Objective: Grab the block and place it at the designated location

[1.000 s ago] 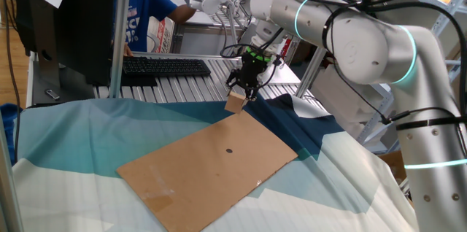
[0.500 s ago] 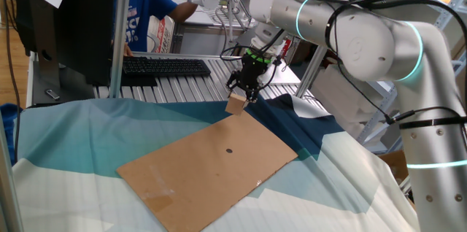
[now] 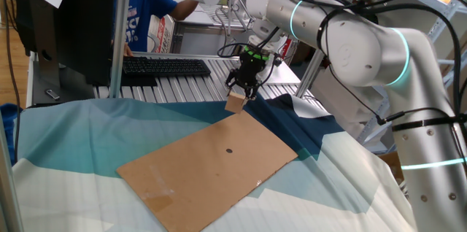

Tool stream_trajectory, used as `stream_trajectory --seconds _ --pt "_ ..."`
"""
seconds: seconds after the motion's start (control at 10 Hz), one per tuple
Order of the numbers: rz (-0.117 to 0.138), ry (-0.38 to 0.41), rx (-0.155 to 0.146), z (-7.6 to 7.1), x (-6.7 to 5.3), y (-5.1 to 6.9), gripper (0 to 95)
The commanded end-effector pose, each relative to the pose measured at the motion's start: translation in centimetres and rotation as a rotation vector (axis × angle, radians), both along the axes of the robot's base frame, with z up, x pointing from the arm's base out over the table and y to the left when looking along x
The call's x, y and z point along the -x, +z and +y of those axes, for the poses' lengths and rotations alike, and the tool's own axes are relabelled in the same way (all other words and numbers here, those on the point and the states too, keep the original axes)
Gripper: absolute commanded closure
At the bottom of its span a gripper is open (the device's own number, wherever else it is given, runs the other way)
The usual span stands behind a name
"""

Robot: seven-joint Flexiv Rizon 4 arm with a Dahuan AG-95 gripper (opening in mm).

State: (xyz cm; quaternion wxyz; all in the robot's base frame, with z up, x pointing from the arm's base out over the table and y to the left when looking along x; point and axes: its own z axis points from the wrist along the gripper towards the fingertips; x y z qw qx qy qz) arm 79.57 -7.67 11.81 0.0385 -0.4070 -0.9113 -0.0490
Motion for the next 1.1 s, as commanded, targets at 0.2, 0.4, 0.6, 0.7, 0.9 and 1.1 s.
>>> stream_trajectory --seconds 0.2,0.4,0.6,0.7,0.9,1.1 --pt "0.010 0.013 -0.004 0.02 -0.06 0.00 95.0" --pt "0.011 0.014 -0.002 0.02 -0.06 0.00 95.0" --pt "0.013 0.011 -0.006 0.02 -0.06 0.00 95.0" --pt "0.016 0.008 -0.007 0.02 -0.06 0.00 95.0" --pt "0.018 0.005 -0.013 0.02 -0.06 0.00 95.0" --pt "0.021 0.002 -0.017 0.22 -0.08 0.08 95.0"
